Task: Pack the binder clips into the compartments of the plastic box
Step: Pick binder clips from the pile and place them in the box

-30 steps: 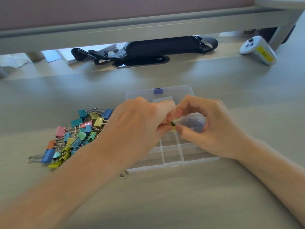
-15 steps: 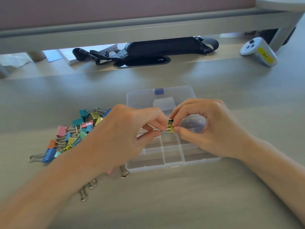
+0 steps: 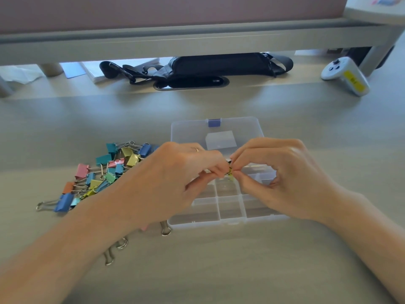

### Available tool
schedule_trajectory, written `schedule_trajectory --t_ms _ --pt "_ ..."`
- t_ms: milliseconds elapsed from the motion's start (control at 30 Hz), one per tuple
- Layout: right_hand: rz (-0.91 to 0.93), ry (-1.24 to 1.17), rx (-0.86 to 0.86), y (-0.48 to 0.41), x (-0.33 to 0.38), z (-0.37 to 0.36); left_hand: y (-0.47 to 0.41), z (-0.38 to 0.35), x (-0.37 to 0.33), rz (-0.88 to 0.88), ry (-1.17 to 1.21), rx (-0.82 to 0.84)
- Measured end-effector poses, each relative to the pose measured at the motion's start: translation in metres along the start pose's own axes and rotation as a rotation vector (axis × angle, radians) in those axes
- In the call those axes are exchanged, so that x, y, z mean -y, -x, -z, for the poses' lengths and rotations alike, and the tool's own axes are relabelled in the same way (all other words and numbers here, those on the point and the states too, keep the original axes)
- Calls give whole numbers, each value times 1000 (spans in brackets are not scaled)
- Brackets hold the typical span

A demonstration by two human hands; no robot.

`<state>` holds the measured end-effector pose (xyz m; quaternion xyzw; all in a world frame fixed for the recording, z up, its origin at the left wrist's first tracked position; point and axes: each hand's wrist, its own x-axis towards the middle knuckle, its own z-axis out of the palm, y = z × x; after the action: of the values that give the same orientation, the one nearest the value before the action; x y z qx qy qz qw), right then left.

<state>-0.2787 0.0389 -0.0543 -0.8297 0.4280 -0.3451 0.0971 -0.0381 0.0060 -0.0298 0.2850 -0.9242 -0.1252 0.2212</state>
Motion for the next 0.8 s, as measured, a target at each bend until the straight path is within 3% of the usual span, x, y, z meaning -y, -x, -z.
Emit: schedule_trajectory --t_ms 533,667,800 --pt "-2 21 -32 -1 2 -4 2 2 -1 -6 -41 42" --pt "4 5 -50 -6 1 -9 3 9 -1 89 5 -8" --pt "-21 -16 -112 -9 1 -12 13 28 14 300 29 -133"
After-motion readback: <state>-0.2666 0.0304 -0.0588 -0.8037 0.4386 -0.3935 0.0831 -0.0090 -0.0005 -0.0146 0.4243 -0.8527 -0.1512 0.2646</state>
